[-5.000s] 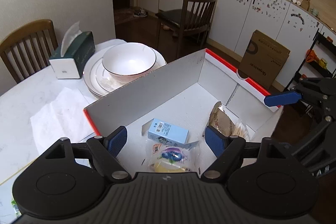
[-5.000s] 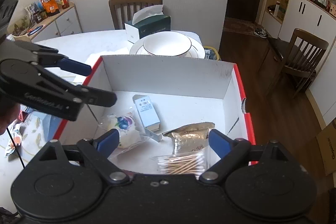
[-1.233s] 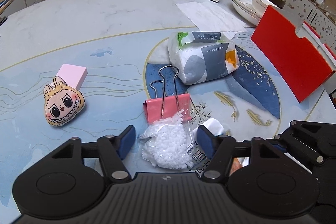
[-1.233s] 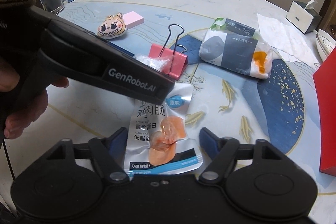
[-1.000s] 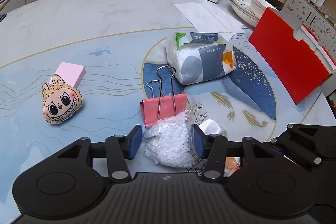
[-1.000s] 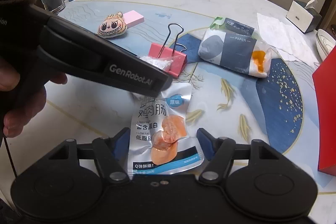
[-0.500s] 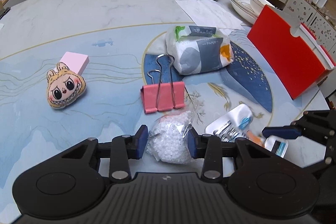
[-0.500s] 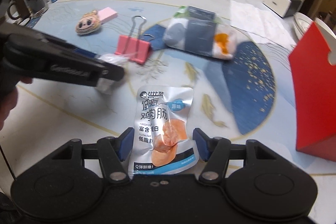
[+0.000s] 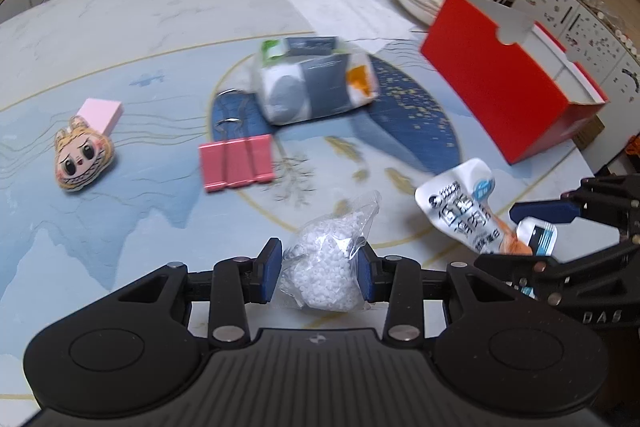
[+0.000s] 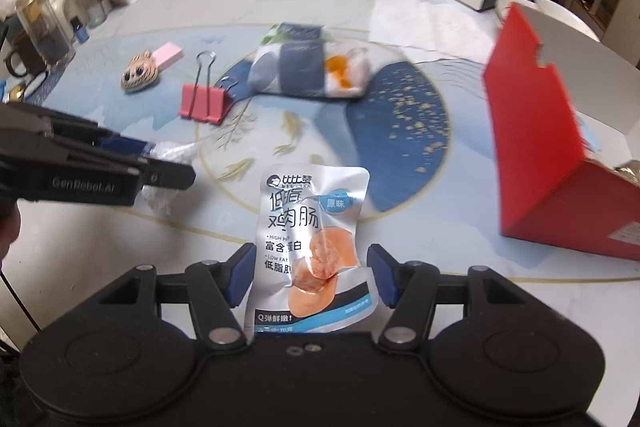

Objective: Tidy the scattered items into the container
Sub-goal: 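Carry the bead bag and sausage pouch over the red box, then open both tools to drop the bead bag and pouch into the box, then withdraw both tools from the box toward the tissue pack and clip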

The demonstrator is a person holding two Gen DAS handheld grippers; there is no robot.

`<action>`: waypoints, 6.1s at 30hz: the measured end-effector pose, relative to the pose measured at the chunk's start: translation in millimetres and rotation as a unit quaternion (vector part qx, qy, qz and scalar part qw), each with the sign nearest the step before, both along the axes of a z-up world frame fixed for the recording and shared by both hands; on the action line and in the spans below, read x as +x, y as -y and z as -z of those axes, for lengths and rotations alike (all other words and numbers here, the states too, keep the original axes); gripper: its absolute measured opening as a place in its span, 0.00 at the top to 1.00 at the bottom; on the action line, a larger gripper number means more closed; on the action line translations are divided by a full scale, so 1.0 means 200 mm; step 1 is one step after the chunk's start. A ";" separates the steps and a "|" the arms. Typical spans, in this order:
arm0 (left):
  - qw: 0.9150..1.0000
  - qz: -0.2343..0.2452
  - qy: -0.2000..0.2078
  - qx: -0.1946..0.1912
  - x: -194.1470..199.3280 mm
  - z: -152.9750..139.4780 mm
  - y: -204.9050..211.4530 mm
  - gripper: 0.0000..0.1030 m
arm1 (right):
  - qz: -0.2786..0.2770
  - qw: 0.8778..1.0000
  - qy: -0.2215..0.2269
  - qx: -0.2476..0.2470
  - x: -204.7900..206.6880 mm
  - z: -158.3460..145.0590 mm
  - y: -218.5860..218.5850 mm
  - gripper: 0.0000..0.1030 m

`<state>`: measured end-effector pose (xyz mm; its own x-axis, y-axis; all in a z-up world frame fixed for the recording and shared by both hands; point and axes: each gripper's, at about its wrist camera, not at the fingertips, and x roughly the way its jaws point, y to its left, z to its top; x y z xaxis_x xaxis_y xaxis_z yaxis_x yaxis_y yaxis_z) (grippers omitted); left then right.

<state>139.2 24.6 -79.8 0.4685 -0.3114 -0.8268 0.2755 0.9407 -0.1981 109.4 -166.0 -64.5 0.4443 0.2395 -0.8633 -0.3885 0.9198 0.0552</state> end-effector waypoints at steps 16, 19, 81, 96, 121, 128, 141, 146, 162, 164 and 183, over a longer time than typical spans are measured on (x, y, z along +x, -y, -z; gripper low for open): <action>0.999 0.040 0.028 -0.006 -0.02 -0.21 0.40 0.64 | 0.044 0.998 0.022 0.036 -0.01 -0.21 0.42 0.42; 0.998 0.045 0.034 -0.005 -0.01 -0.24 0.48 0.64 | 0.050 0.997 0.030 0.044 0.00 -0.24 0.51 0.42; 0.977 0.174 0.061 0.108 0.82 -0.21 1.74 0.64 | 0.069 0.997 0.030 -0.026 0.92 -0.18 1.45 0.41; 0.976 0.181 0.009 0.125 0.91 -0.07 1.78 0.63 | 0.049 0.997 -0.023 -0.046 1.09 -0.01 1.38 0.41; 0.979 0.164 0.017 0.116 0.90 -0.04 1.75 0.42 | 0.050 0.998 -0.032 -0.021 1.05 0.01 1.41 0.32; 0.982 0.164 0.032 0.089 0.84 -0.11 1.72 0.41 | 0.048 0.999 -0.018 -0.016 1.01 -0.06 1.42 0.24; 0.984 0.149 0.086 0.050 0.66 -0.30 1.66 0.41 | 0.043 0.999 0.020 0.015 0.85 -0.26 1.46 0.22; 0.985 0.139 0.097 0.037 0.59 -0.35 1.64 0.38 | 0.041 0.998 0.033 0.029 0.79 -0.32 1.47 0.20; 0.988 0.091 0.122 0.002 0.41 -0.41 1.43 0.25 | 0.039 0.995 0.066 0.068 0.59 -0.42 1.41 0.07; 0.989 0.086 0.123 0.001 0.40 -0.41 1.39 0.21 | 0.042 0.994 0.069 0.070 0.57 -0.42 1.39 0.05; 0.990 0.039 0.132 -0.007 0.26 -0.40 0.78 0.04 | 0.061 0.993 0.070 0.078 0.46 -0.44 0.93 0.04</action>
